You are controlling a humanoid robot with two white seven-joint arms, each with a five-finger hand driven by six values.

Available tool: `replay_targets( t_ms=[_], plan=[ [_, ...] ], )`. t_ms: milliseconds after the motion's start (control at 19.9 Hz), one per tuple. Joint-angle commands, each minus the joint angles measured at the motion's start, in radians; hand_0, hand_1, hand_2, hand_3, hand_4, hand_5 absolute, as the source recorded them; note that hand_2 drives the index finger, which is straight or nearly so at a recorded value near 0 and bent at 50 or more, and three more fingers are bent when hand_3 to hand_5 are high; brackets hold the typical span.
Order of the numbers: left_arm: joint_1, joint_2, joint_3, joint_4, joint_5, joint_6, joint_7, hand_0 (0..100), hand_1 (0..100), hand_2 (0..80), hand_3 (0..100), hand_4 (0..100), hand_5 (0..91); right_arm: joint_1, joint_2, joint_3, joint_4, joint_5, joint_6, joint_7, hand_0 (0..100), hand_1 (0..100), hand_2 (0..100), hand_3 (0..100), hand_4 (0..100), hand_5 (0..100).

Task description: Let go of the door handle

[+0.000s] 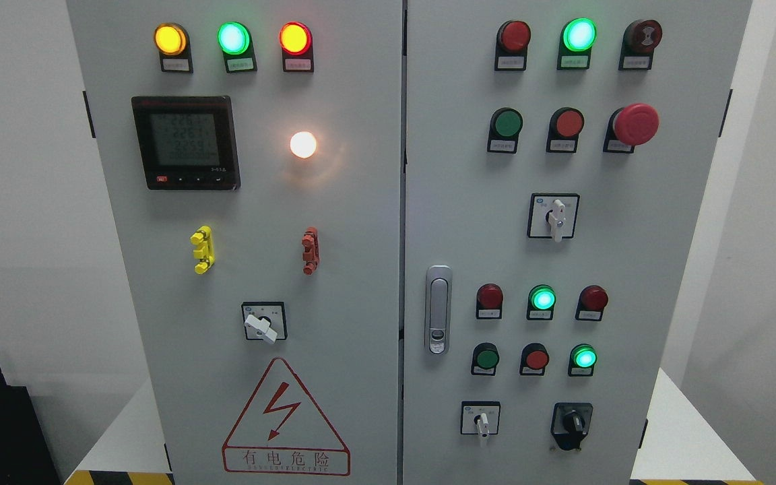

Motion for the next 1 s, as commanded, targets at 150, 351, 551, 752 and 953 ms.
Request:
replay_targets(
  t_ms=[150, 351, 551, 752, 953],
  plan=[
    [0.000, 0.000, -0.012, -0.015, 0.000, 0.000, 0.000, 12, 39, 0.0, 0, 0, 0.0, -0.006, -0.003, -0.002, -0.003, 0.110, -0.014, -0.004, 45, 18, 0, 41, 26, 19],
    [0.000, 0.000, -0.012, -0.015, 0.000, 0.000, 0.000, 12, 39, 0.0, 0, 0, 0.0, -0.006, 0.000, -0.005, -0.005, 0.340, -0.069, -0.016, 43, 28, 0, 55, 45, 43],
    [0.000, -0.001, -0.012, -0.015, 0.000, 0.000, 0.000, 12, 39, 0.0, 0, 0, 0.0, -0.029, 0.005, -0.004, -0.005, 0.589, -0.100, -0.131, 35, 40, 0, 62, 51, 52],
    [0.000, 0.000, -0.012, -0.015, 0.000, 0.000, 0.000, 12, 39, 0.0, 0, 0, 0.0, -0.059, 0.006, -0.001, 0.005, 0.923, -0.092, -0.212, 32, 46, 0, 73, 62, 65],
    [0.000, 0.000, -0.012, -0.015, 0.000, 0.000, 0.000, 12, 39, 0.0, 0, 0, 0.0, -0.206, 0.008, 0.021, 0.058, 1.070, 0.026, -0.254, 29, 47, 0, 96, 82, 89]
  ],
)
